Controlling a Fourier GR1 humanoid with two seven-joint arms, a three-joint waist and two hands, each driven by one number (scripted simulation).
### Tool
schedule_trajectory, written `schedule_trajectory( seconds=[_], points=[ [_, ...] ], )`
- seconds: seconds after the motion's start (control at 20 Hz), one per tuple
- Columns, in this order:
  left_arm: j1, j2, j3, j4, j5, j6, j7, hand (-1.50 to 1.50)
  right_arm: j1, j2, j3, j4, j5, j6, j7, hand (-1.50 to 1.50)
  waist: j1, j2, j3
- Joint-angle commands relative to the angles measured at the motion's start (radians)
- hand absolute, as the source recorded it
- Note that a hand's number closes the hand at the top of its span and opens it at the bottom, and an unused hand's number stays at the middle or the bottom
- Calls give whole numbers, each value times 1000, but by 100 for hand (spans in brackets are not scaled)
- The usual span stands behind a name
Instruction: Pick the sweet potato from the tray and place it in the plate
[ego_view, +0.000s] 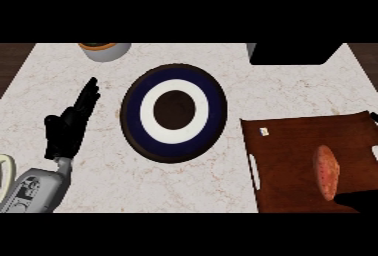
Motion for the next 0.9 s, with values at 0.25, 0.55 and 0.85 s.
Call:
schedule_trajectory(
  seconds=[0.25,0.55,0.85],
  points=[
    [-28,-25,23,-32,-13,-43,65,0,-45,-11,-45,64,-112,209,147,-150,7,1,3],
    [-20,-92,41,29,-77,-52,23,0,-170,67,-25,199,-49,255,122,-150,10,3,3],
    [-71,-85,98,61,-84,-77,28,0,-145,102,23,308,25,294,88,-150,8,3,3]
  ],
)
